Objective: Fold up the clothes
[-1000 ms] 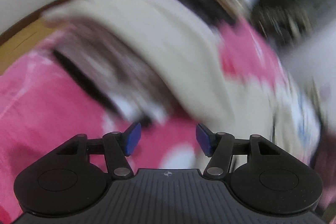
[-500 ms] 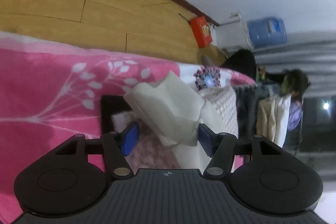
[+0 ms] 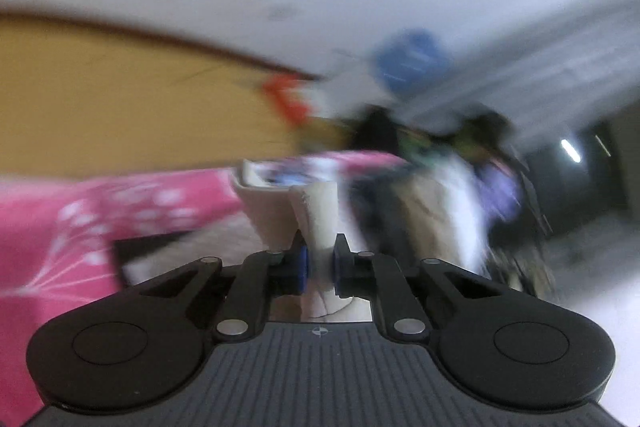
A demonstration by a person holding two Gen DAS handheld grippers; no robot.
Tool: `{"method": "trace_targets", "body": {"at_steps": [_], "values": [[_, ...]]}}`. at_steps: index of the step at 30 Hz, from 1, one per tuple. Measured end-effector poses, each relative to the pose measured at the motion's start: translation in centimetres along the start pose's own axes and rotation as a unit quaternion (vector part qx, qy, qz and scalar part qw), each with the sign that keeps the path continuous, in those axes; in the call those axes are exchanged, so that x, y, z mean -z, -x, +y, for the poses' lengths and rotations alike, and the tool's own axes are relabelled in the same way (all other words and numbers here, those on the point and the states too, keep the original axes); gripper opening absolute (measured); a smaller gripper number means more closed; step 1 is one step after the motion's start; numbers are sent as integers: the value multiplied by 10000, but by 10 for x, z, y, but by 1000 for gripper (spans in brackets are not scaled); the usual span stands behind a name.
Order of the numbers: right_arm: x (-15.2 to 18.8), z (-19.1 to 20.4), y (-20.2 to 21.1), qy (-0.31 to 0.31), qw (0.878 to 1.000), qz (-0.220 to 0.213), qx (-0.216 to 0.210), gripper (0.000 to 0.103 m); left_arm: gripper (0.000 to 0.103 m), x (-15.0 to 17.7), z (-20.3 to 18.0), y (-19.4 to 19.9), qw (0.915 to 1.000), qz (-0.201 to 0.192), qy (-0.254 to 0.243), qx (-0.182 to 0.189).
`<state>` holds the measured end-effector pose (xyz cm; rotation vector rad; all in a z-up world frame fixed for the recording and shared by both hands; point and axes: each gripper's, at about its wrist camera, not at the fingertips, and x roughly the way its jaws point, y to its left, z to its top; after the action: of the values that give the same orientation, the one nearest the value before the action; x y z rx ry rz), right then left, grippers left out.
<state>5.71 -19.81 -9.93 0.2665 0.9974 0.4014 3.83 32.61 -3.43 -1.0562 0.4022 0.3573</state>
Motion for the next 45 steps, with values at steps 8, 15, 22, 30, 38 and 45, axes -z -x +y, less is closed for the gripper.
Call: {"method": "trace_targets", "body": {"at_steps": [8,15,22,30,38,45], "values": [[14,-32,65,-458,9972,-550,197,42,9,127,-157,60,9423,551,-2663,1952],[53,-80,132,-1208,9887,-847,275,42,10,315,-196,75,8445,1903,-4252,2643],[104,-142,170,-1940,9754,-868,589,42,14,464,-134,71,7382,2972,-5682,2097],[109,-193,121,-3199,9458,-493,-264,58,53,454,-113,90,6827,3587,-6041,2007],[95,-198,56,-3442,9370,94,-595,59,55,391,-96,71,6845,3500,-6355,713],[99,-179,26,-3229,9427,533,-657,48,53,377,-63,32,7168,3497,-6026,-283]]}}
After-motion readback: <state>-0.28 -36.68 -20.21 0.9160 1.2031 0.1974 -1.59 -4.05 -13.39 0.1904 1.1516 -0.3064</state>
